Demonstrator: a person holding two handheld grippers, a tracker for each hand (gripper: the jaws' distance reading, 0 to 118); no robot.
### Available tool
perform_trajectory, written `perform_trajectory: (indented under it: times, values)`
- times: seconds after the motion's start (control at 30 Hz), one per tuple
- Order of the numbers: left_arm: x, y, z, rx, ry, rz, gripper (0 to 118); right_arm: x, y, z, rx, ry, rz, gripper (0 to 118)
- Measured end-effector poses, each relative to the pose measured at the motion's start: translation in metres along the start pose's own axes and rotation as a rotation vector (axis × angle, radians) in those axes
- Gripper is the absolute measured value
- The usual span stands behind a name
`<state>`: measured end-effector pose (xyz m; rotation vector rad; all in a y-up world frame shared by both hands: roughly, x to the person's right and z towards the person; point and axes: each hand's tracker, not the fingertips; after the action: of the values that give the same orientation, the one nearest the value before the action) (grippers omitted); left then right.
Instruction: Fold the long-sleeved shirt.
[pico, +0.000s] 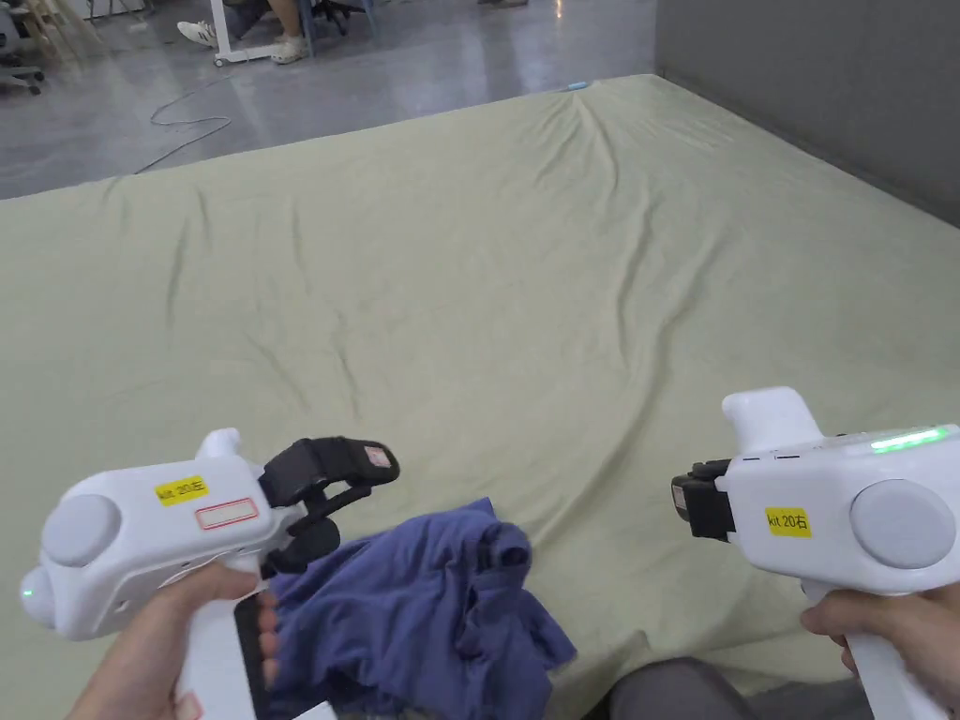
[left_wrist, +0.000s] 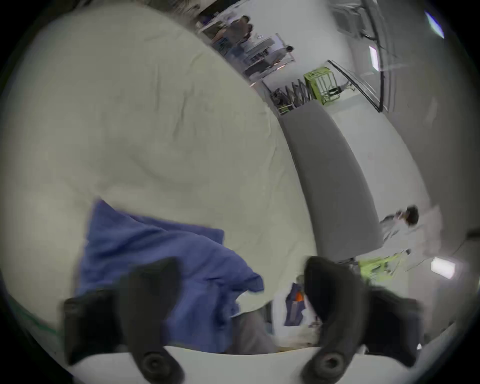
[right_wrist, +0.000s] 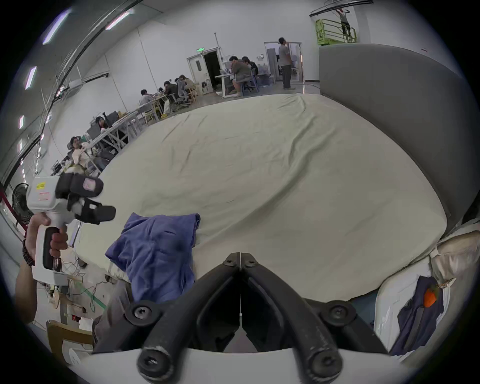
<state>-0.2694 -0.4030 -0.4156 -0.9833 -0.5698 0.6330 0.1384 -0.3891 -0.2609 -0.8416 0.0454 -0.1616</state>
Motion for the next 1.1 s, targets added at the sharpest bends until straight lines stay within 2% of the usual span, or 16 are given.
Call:
perform_trajectory:
  times: [0.03,0.07,0.1,0.17,0.27,0.37,0.47,0.57,0.63,0.7,0.77,0.83,0.87,0.97,1.03,1.1]
  values:
    - [0.002,-0.002,0.009,0.015,0.054,-0.083,49,-0.001,0.000,-0.002,0.002,0.003,-0.001,0]
    - [0.011,-0.011,0.012,-0.004,0.154,-0.154,3,-0.002,0.001,-0.004,0.002,0.007,-0.004,0]
    - [0.013,-0.020,0.013,-0.045,0.229,-0.183,0,-0.003,0.001,-0.006,0.001,0.012,-0.005,0]
    - [0.019,-0.042,0.006,-0.091,0.246,-0.279,0,-0.006,0.001,-0.009,-0.001,0.021,-0.005,0]
    - [0.030,-0.072,-0.024,-0.173,0.212,-0.305,0,-0.011,0.001,-0.014,-0.008,0.031,0.005,0]
    - [0.031,-0.088,-0.076,-0.234,0.177,-0.340,0,-0.012,-0.002,-0.012,-0.012,0.036,0.011,0]
    - [0.033,-0.093,-0.134,-0.274,0.240,-0.386,0,-0.007,-0.008,-0.004,-0.005,0.033,0.002,0]
    - [0.034,-0.093,-0.174,-0.275,0.255,-0.311,0,0.001,-0.013,0.003,-0.004,0.011,-0.024,0]
    - [0.034,-0.088,-0.185,-0.194,0.109,-0.164,0,0.004,-0.017,0.005,-0.005,0.008,-0.037,0]
    - [0.034,-0.089,-0.205,-0.205,0.126,-0.023,0,0.003,-0.018,0.003,-0.014,0.013,-0.046,0]
    - [0.036,-0.089,-0.209,-0.200,0.152,0.017,0,-0.003,-0.018,-0.001,-0.028,0.021,-0.040,0]
    - [0.042,-0.081,-0.197,-0.216,0.142,-0.007,0,-0.012,-0.017,-0.004,-0.028,0.041,-0.023,0]
    - [0.045,-0.078,-0.188,-0.253,0.119,-0.045,0,-0.016,-0.015,-0.007,-0.030,0.060,-0.017,0]
    - [0.053,-0.060,-0.132,-0.211,0.062,-0.124,0,-0.037,-0.008,-0.027,-0.037,0.149,-0.020,0]
    - [0.045,-0.049,-0.089,-0.172,0.024,-0.139,0,-0.049,-0.003,-0.046,-0.040,0.238,-0.072,0]
    - [0.028,-0.039,-0.049,-0.122,0.033,-0.130,0,-0.060,0.001,-0.074,-0.071,0.364,-0.175,0]
